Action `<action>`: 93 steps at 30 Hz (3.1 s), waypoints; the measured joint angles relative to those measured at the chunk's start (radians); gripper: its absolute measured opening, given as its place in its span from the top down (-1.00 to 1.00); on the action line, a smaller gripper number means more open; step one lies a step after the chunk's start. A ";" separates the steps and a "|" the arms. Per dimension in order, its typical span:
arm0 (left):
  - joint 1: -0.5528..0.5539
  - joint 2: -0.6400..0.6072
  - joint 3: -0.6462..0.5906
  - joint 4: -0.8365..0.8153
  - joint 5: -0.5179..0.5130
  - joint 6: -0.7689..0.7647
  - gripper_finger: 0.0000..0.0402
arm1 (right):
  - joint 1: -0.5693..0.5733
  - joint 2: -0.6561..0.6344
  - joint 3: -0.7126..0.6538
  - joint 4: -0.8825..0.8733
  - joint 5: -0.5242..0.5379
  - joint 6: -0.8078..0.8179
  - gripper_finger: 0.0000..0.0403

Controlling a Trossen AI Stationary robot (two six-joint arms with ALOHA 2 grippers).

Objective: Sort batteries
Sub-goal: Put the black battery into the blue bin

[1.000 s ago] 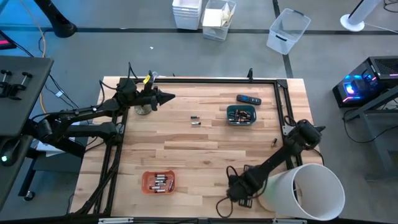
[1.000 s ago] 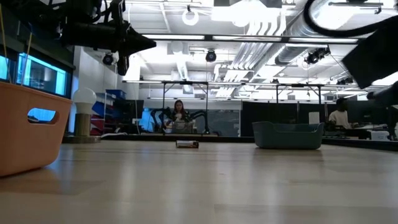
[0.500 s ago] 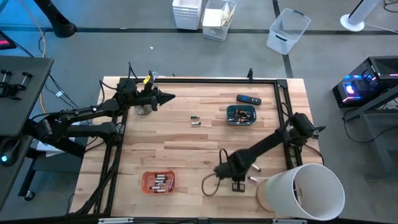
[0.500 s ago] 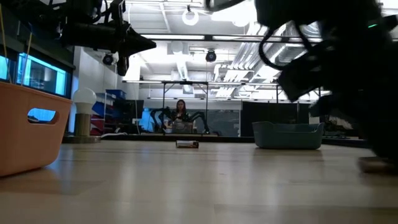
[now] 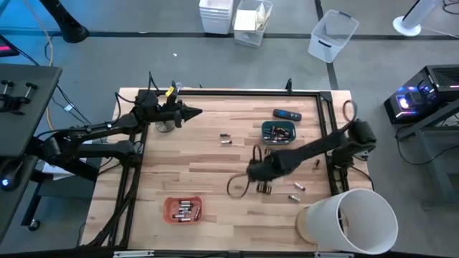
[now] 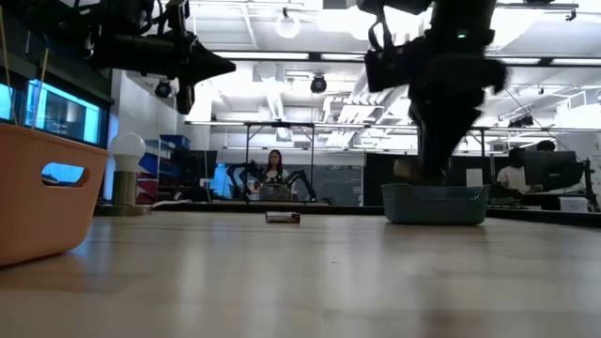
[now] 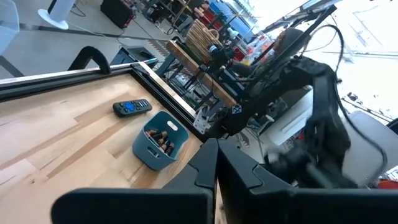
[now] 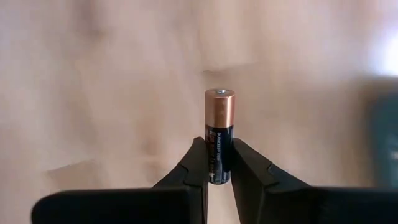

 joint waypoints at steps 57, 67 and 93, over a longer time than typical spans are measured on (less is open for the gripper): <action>0.071 0.045 0.433 -0.206 0.161 0.399 1.00 | -0.563 0.312 0.309 0.487 -0.302 -0.363 0.02; 0.084 0.002 0.431 -0.506 0.148 0.455 1.00 | -0.529 0.477 0.410 0.382 -0.224 -0.500 0.06; 0.117 0.003 0.431 -0.388 0.097 0.464 1.00 | -0.541 0.002 0.101 0.124 -0.076 -0.284 0.83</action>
